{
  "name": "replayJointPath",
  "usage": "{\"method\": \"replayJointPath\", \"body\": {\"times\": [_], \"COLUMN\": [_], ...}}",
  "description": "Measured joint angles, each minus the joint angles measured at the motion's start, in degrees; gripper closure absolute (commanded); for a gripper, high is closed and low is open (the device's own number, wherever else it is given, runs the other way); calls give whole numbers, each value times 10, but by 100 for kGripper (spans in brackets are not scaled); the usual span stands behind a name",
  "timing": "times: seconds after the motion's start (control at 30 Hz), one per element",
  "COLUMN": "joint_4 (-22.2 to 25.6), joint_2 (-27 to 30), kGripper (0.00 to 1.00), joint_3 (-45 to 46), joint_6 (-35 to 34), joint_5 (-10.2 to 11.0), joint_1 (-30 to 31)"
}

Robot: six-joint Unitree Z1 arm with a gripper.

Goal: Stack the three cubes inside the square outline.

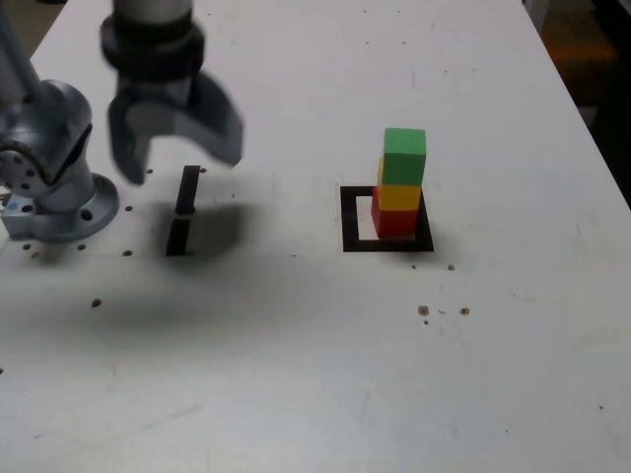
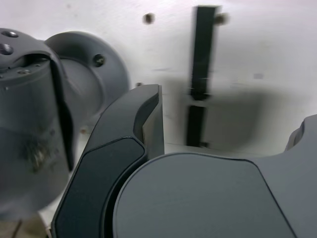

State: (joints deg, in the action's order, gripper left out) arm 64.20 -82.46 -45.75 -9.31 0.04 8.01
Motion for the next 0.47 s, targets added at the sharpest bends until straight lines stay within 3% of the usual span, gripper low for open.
{"method": "replayJointPath", "body": {"times": [0.3,0.47], "joint_4": [-65,-75], "joint_2": [-6,-12], "kGripper": [0,0], "joint_3": [52,52], "joint_6": [8,21], "joint_5": [-16,-22], "joint_1": [0,0]}}
